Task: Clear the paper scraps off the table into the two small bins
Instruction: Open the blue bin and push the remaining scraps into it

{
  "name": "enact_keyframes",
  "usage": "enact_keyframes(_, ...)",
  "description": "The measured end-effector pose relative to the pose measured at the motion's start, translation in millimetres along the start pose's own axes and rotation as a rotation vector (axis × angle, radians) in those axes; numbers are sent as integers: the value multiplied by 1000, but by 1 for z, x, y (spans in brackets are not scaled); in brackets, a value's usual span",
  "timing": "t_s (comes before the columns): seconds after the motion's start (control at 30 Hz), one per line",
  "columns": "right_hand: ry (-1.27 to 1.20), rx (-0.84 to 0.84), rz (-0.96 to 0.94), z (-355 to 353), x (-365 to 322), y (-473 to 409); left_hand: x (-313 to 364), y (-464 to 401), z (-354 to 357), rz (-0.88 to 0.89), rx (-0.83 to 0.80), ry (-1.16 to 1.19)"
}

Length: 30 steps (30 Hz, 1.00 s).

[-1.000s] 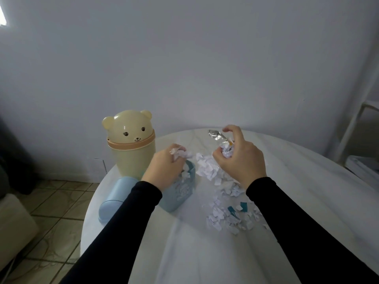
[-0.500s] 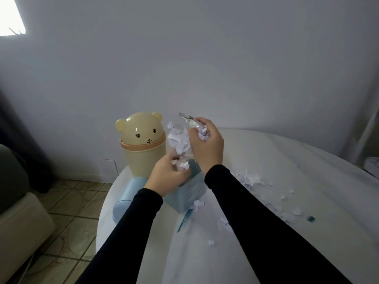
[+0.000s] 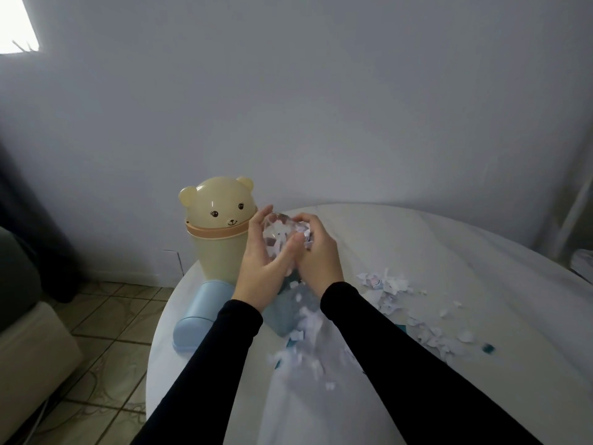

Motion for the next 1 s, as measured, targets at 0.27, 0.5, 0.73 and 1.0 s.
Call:
enact_keyframes(0.27,533,-206,-244,-5,12,11,-16,-10,-8,-18,-8,-260)
enact_keyframes(0.5,752,-247,-304,-12,14,18,-14,-6,-9,-183,-263,-460)
enact_keyframes(0.73,639,-299,-254,-29,16,19,-5,-13,-15,-218,-390,-504)
enact_keyframes(1.0,432,-176,-158,-38,18,29,-8,-12,-10,-227,-375,-830)
Point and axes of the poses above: each hand's wrist, its own y-axis away from the middle knuckle, its own z-axis out of the palm, x = y × z, the point moved 2 cm from there along -y, towards the middle knuckle, and after that the axes turned 13 degrees about -x, right-handed, at the moved point
